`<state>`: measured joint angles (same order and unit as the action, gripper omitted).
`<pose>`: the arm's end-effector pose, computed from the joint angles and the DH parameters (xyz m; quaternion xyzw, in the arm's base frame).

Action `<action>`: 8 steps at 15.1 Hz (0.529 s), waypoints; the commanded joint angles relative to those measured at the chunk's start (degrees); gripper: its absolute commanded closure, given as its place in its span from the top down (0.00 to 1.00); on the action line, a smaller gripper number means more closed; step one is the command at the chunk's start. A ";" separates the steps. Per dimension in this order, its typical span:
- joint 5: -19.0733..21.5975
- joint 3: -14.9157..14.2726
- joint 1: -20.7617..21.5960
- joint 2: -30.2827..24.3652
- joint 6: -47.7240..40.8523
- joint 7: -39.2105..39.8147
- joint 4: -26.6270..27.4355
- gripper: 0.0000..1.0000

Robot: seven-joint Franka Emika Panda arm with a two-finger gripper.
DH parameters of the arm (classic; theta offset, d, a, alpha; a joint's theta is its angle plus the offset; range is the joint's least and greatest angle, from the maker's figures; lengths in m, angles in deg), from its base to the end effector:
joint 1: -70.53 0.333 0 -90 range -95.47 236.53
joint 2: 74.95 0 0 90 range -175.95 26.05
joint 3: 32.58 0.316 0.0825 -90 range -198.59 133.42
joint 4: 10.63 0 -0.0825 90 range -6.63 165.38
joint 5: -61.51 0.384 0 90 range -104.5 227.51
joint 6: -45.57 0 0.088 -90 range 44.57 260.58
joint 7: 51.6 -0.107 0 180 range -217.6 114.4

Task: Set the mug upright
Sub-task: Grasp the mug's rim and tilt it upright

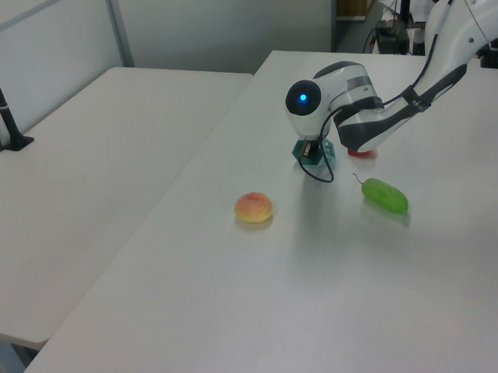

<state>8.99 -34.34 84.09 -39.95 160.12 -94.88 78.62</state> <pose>0.6896 0.0981 0.2970 0.9156 -0.0306 0.1141 0.3844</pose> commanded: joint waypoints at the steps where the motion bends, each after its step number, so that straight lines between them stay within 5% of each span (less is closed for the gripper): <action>1: -0.22 -0.44 0.41 -2.21 1.03 -0.58 1.89 0.00; 4: 2.23 -0.35 -0.46 -4.84 1.12 0.12 1.72 0.00; 8: 17.76 -0.35 -2.48 -9.76 0.86 12.22 0.49 0.00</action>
<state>16.53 -34.42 82.97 -44.36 160.10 -91.60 78.01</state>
